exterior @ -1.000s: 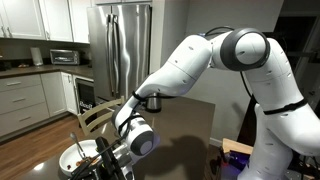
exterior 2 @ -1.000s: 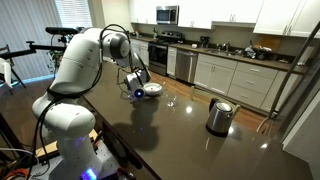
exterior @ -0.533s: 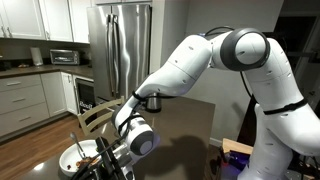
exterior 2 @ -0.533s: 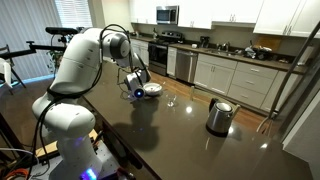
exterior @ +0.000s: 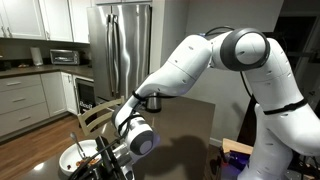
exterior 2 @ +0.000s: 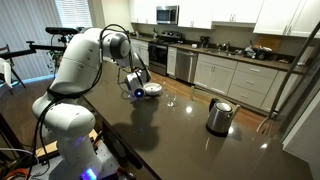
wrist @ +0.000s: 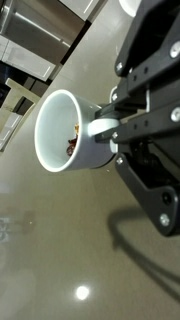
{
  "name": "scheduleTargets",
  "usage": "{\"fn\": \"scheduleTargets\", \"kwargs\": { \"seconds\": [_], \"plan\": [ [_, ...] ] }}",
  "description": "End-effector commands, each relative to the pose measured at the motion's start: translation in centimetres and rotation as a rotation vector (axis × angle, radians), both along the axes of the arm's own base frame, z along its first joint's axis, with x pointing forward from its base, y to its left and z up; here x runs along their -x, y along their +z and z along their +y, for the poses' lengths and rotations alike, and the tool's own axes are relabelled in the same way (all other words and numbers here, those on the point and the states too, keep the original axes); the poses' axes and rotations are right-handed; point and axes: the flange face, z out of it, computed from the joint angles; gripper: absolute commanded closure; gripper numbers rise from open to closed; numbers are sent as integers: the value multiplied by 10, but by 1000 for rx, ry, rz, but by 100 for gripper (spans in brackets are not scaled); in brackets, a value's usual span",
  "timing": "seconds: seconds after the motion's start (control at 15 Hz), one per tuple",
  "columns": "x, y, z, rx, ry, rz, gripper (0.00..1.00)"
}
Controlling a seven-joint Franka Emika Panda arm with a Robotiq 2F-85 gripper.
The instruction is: Move the objects from the two cups into the bowl
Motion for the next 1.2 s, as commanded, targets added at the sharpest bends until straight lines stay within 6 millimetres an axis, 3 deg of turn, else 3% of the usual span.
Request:
{"fn": "scheduleTargets", "kwargs": {
  "seconds": [0.0,0.4,1.13],
  "plan": [
    [-1,10,-3,-8,-42,26,92],
    [0,18,-7,-13,-61,67,92],
    [1,55,-14,36,-111,93,92]
  ]
}}
